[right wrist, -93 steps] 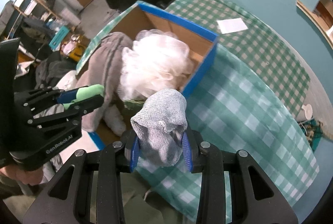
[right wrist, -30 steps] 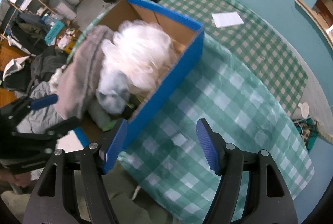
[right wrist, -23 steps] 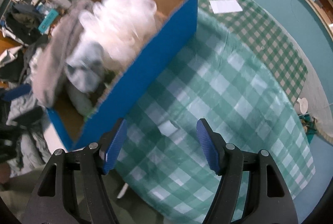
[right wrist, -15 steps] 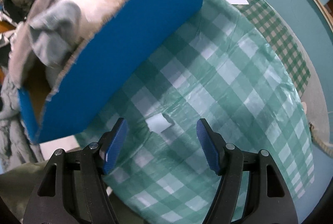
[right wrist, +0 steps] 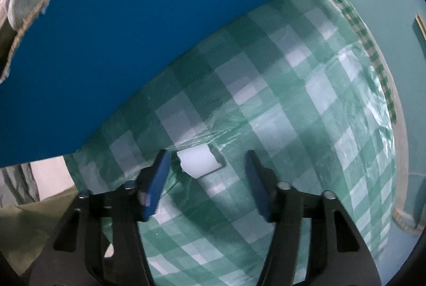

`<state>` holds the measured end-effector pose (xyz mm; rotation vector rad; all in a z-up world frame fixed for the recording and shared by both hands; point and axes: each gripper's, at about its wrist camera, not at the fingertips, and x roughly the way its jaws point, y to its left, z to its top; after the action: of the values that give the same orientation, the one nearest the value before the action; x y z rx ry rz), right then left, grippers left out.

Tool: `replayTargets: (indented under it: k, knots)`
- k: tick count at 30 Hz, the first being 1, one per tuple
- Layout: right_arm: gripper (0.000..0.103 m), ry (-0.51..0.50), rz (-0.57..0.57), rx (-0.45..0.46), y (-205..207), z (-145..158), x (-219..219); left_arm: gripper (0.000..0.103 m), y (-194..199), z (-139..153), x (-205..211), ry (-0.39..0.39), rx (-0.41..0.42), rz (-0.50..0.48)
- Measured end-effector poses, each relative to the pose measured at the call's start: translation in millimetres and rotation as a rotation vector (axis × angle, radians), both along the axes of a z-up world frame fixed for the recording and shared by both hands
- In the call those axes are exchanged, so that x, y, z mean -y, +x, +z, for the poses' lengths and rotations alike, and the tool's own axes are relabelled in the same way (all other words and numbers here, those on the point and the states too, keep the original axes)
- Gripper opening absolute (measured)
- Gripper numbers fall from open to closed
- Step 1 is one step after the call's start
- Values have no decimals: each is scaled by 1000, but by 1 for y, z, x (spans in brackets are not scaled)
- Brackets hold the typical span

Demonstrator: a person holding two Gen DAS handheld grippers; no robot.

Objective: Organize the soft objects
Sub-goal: 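Lift both open tools away from the box above the table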

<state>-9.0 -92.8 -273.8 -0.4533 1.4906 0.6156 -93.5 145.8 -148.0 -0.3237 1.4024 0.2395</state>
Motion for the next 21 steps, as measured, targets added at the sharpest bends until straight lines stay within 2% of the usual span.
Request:
replayTargets:
  k: [4, 6, 8, 15, 21]
  knots:
    - [48, -39, 43, 29, -7, -1, -6, 75, 2, 0, -1, -8, 0, 19]
    - [31, -46, 52, 32, -9, 0, -8, 75, 4, 0, -1, -12, 1, 20]
    - [21, -31, 45, 11, -8, 2, -8, 75, 4, 1, -1, -10, 5, 16]
    - [15, 37, 2, -15, -8, 17, -3, 75, 11, 6, 3, -4, 16, -9]
    - [15, 115, -36, 9, -10, 51, 2, 75, 17, 10, 5, -1, 25, -37]
